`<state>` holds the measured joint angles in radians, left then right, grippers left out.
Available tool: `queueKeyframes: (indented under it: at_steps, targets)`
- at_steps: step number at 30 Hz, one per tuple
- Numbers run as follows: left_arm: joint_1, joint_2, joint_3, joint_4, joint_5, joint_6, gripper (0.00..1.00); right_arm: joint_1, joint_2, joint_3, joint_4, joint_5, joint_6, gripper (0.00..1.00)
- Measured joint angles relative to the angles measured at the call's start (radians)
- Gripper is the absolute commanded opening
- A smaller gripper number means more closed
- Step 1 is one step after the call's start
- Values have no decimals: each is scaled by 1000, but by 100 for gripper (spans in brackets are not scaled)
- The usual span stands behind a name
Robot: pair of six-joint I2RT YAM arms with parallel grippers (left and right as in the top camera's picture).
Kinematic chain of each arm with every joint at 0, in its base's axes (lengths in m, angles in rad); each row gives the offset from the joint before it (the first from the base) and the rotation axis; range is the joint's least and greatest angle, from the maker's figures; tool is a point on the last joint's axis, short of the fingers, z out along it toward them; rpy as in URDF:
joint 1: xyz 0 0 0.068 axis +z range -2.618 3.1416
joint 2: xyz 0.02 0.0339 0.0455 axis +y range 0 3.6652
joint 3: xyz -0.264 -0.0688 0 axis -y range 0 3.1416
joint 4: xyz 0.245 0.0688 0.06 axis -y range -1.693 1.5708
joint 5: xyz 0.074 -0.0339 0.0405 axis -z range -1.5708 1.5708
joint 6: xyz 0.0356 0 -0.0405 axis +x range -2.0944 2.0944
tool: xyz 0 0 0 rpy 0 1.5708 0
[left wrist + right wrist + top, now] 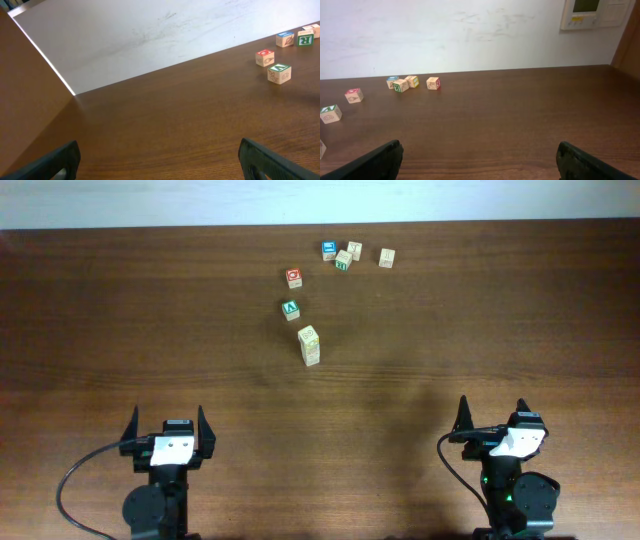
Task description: Rotate 4 blocks
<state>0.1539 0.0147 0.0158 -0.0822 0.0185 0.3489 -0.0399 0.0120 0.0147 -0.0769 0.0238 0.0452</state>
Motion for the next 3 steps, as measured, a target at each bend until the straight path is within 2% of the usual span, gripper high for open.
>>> queueKeyframes:
  at_steps: [3]
  targets:
    - [0,0,0,0,0,0,99,0,0,0,0,0,0,98]
